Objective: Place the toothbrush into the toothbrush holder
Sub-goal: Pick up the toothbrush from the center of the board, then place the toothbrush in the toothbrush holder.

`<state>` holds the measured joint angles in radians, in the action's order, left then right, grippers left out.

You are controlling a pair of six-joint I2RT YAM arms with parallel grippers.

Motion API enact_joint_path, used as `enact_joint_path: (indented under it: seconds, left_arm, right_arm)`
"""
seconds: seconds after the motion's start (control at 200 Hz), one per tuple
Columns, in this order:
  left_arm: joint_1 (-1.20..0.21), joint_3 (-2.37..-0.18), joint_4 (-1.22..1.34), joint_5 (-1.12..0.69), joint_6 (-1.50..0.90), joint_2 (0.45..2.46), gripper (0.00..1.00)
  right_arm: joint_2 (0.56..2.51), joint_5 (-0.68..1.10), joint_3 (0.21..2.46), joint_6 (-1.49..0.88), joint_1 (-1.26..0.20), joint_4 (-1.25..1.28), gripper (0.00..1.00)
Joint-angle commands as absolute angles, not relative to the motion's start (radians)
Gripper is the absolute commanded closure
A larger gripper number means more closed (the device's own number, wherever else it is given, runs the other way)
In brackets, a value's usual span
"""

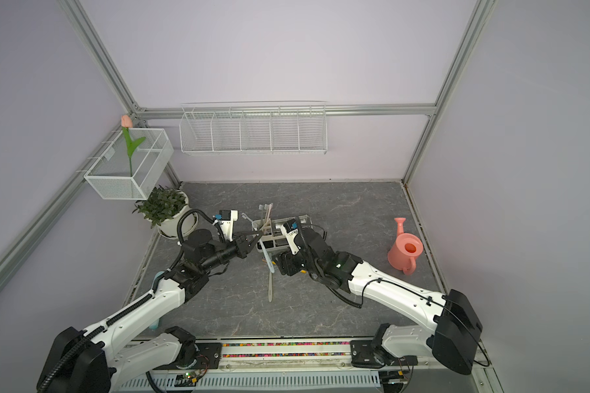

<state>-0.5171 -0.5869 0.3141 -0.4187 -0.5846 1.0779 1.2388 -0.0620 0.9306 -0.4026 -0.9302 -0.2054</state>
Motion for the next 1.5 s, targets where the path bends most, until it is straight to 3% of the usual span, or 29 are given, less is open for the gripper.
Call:
enact_joint_path:
  seconds: [0.0,0.46,0.93,1.494]
  left_arm:
    - [-0.514,-0.644,0.282,-0.381,-0.557,1.066,1.00]
    - [-0.515,-0.741,0.269,-0.262,-0.364,0.995,1.00]
    - [-0.517,-0.724,0.427,-0.169,-0.085,1.075,1.00]
    - [-0.530,-0.854,0.522,-0.144,-0.024,1.311,1.00]
  right_arm:
    - [1.165,-0.106,0.885,-0.406,-0.916,-0.216,0.26]
    - [0.875,-0.060,0.643,-0.386,-0.810,-0.276,0.20]
    - [0.982,0.031,0.637,-0.353,-0.730,-0.170,0.17]
    - [1.109,0.077,0.591,-0.314,-0.588,-0.087,0.15]
